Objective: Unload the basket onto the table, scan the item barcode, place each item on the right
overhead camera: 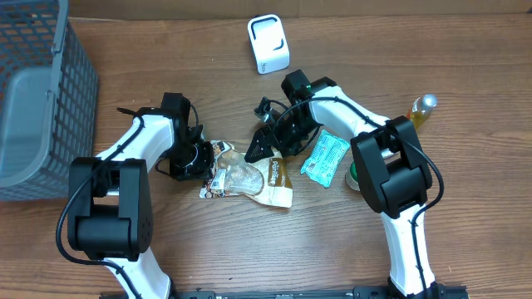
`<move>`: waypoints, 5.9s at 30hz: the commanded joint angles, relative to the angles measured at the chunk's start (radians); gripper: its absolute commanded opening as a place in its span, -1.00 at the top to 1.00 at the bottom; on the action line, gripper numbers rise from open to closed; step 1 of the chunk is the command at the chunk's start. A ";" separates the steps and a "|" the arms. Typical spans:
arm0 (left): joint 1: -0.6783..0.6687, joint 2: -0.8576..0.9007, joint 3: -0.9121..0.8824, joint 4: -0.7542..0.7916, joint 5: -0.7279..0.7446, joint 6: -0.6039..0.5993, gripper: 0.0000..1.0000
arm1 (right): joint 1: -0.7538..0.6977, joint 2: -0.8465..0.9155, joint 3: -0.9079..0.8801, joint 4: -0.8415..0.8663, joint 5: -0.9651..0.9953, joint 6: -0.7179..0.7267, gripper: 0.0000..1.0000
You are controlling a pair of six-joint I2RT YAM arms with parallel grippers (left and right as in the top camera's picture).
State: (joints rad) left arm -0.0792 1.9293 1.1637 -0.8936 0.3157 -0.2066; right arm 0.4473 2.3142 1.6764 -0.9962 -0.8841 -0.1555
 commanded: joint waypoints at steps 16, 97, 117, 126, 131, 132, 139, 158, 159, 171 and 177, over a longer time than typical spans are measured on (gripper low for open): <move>-0.010 0.045 -0.005 0.013 -0.009 0.005 0.54 | 0.060 0.003 -0.050 0.090 -0.061 0.081 0.31; 0.208 0.045 0.637 -0.217 -0.012 -0.010 -0.99 | 0.055 0.003 0.584 0.302 0.987 -0.229 0.80; 0.208 0.045 0.637 -0.217 -0.012 -0.010 -0.99 | 0.013 -0.177 0.487 -0.411 0.412 0.062 -0.35; 0.208 0.045 0.637 -0.217 -0.012 -0.010 -0.99 | 0.013 -0.177 0.451 -0.420 0.606 0.063 -1.00; 0.208 0.045 0.637 -0.217 -0.012 -0.010 -0.99 | 0.013 -0.177 0.451 -0.416 0.674 0.062 -1.00; 0.208 0.045 0.637 -0.217 -0.012 -0.010 -0.99 | 0.013 -0.177 0.451 -0.416 0.674 0.062 -1.00; 0.208 0.045 0.637 -0.217 -0.012 -0.010 -0.99 | 0.013 -0.177 0.451 -0.416 0.674 0.062 -1.00; 0.208 0.045 0.637 -0.217 -0.012 -0.010 -0.99 | 0.013 -0.177 0.450 -0.416 0.674 0.062 -1.00; 0.208 0.045 0.637 -0.217 -0.012 -0.010 -0.99 | 0.013 -0.177 0.451 -0.416 0.674 0.062 -1.00; 0.208 0.045 0.637 -0.217 -0.012 -0.010 -0.99 | 0.019 -0.248 0.451 -0.416 0.674 0.062 -1.00; 0.208 0.045 0.637 -0.217 -0.012 -0.010 -0.99 | 0.018 -0.383 0.451 -0.416 0.674 0.062 -1.00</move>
State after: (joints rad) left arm 0.1326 1.9774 1.7813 -1.1107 0.3035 -0.2100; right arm 0.4644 2.0590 2.1304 -1.4143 -0.2161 -0.0967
